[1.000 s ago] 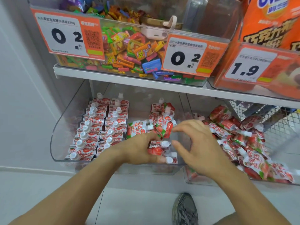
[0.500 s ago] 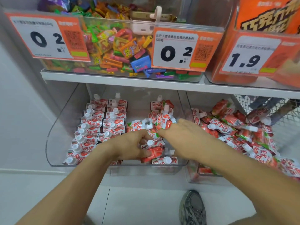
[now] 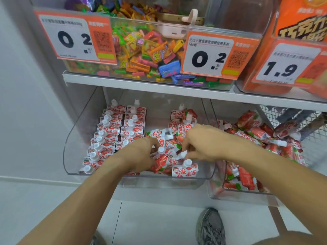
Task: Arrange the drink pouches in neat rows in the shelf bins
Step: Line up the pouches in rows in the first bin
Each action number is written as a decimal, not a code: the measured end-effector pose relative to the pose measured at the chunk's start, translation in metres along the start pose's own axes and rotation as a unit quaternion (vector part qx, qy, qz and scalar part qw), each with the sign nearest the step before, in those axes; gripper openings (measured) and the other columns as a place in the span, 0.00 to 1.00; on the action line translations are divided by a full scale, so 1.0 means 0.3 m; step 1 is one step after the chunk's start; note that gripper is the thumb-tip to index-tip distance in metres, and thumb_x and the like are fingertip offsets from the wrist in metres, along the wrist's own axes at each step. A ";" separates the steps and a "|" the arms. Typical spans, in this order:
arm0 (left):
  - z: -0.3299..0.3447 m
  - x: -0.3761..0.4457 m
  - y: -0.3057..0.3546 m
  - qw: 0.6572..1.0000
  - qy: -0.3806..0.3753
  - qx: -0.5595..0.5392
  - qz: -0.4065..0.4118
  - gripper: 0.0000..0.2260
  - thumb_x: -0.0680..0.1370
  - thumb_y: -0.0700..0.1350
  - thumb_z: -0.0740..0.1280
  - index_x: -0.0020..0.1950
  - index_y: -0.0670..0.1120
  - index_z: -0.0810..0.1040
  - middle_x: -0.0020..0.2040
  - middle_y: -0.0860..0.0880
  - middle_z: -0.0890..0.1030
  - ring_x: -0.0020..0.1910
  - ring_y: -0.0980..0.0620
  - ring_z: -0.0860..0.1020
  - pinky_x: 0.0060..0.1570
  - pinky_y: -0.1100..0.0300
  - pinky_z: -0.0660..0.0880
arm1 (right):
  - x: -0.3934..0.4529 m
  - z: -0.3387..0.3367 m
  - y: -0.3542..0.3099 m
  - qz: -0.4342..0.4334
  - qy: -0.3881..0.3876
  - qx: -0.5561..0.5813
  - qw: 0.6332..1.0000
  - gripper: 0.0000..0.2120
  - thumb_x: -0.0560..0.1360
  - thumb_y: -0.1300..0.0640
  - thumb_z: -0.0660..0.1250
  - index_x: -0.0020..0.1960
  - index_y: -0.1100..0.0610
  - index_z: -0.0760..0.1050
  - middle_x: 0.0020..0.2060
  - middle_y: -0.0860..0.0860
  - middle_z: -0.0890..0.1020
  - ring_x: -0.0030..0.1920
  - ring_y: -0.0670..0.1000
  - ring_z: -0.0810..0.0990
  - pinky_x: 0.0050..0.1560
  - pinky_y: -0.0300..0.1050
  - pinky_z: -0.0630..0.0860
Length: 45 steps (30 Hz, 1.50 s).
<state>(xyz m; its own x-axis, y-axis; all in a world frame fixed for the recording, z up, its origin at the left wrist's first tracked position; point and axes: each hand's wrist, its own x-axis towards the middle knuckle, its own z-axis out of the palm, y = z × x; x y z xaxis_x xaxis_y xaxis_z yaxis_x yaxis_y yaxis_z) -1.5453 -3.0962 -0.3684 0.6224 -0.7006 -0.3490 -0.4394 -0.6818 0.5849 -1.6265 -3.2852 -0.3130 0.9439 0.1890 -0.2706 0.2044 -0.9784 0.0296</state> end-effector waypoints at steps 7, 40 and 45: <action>0.015 0.013 0.042 0.998 -0.037 0.032 0.033 0.18 0.81 0.48 0.61 0.71 0.54 0.70 0.66 0.48 0.76 0.60 0.50 0.75 0.58 0.60 0.69 | -0.092 0.006 -0.014 0.014 0.073 0.081 0.994 0.13 0.74 0.40 0.67 0.50 0.48 0.82 0.43 0.45 0.85 0.45 0.47 0.83 0.48 0.48 0.80; 0.044 0.096 0.069 0.984 -0.128 -0.054 0.108 0.16 0.79 0.57 0.63 0.66 0.64 0.72 0.61 0.59 0.78 0.61 0.59 0.76 0.64 0.55 0.71 | -0.171 0.164 -0.056 0.059 0.141 -0.030 0.988 0.23 0.80 0.42 0.47 0.54 0.47 0.80 0.45 0.43 0.83 0.48 0.48 0.81 0.74 0.54 0.50; -0.010 0.162 0.094 0.964 0.219 -0.112 0.099 0.13 0.77 0.49 0.68 0.61 0.50 0.76 0.55 0.53 0.82 0.51 0.56 0.80 0.56 0.55 0.78 | -0.174 0.179 -0.032 0.041 0.165 -0.023 0.985 0.23 0.80 0.39 0.48 0.54 0.46 0.80 0.46 0.40 0.84 0.49 0.45 0.81 0.76 0.51 0.48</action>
<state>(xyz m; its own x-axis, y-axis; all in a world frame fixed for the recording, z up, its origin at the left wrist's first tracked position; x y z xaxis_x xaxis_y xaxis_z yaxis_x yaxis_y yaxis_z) -1.5255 -3.1489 -0.3666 0.7757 -0.6230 0.1002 -0.4576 -0.4461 0.7691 -1.6916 -3.2901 -0.3507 0.9890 0.1340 0.0624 0.1286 -0.9881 0.0846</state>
